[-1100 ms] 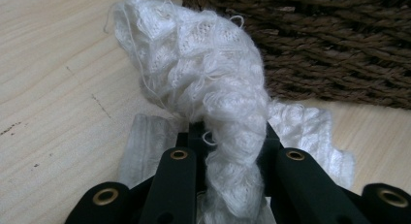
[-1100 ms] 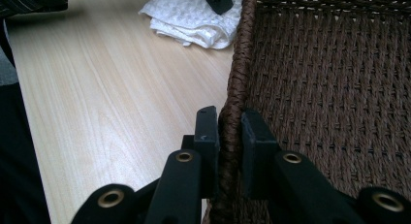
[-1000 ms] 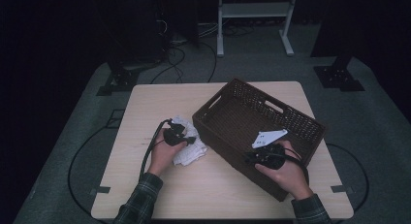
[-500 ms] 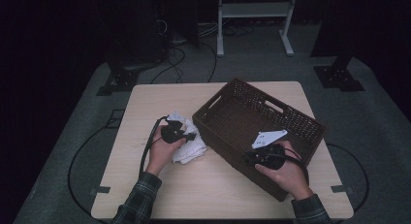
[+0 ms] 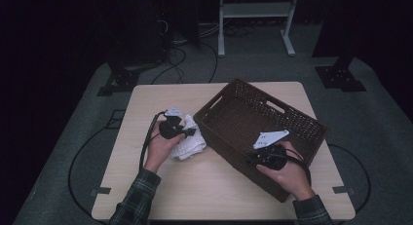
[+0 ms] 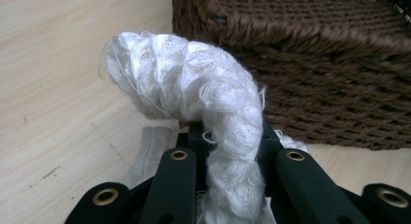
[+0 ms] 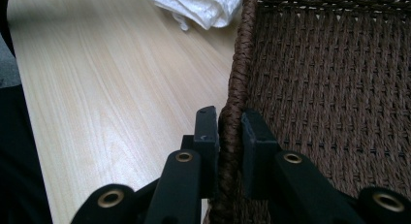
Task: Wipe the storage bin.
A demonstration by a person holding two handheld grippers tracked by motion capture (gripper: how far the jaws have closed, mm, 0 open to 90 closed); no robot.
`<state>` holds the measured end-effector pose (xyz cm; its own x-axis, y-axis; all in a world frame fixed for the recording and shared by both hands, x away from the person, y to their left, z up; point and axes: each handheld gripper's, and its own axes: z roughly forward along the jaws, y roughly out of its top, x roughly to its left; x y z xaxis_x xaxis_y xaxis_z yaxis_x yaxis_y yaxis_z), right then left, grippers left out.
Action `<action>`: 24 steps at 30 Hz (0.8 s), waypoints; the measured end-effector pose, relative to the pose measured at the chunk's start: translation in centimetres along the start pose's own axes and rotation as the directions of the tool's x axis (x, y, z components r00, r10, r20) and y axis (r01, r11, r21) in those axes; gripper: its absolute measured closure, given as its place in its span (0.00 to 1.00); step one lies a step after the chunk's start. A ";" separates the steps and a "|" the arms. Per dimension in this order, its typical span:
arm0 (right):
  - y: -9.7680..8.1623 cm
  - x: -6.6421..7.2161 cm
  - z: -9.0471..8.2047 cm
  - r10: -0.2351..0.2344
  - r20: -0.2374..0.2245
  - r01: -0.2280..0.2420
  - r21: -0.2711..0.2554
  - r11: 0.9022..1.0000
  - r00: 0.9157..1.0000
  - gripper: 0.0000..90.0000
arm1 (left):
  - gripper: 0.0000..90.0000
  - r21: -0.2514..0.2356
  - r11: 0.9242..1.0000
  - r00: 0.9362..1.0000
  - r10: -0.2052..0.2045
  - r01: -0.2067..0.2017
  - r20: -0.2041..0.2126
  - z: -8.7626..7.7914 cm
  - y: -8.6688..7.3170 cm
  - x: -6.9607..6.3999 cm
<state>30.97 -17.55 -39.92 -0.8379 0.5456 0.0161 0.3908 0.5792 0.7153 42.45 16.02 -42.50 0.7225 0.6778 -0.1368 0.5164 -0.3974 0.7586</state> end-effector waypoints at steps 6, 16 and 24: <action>0.0 0.0 0.0 0.001 -0.003 -0.001 -0.002 1.000 1.000 0.87 | 0.84 -0.034 0.999 1.000 -0.003 0.003 0.009 -0.6 0.2 0.0; 0.0 -0.1 0.1 0.002 -0.004 -0.002 -0.003 1.000 1.000 0.87 | 0.84 -0.080 0.997 1.000 0.005 -0.002 0.029 -1.7 0.7 -0.6; 0.0 -0.1 0.1 0.004 -0.004 -0.004 -0.004 1.000 1.000 0.87 | 0.84 -0.069 0.998 0.999 0.013 -0.010 0.031 -1.4 0.6 -0.8</action>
<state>31.07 -17.52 -40.01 -0.8382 0.5450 0.0217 0.3924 0.5750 0.7180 41.48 16.10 -41.05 0.7430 0.6530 -0.1470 0.4756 -0.3605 0.8024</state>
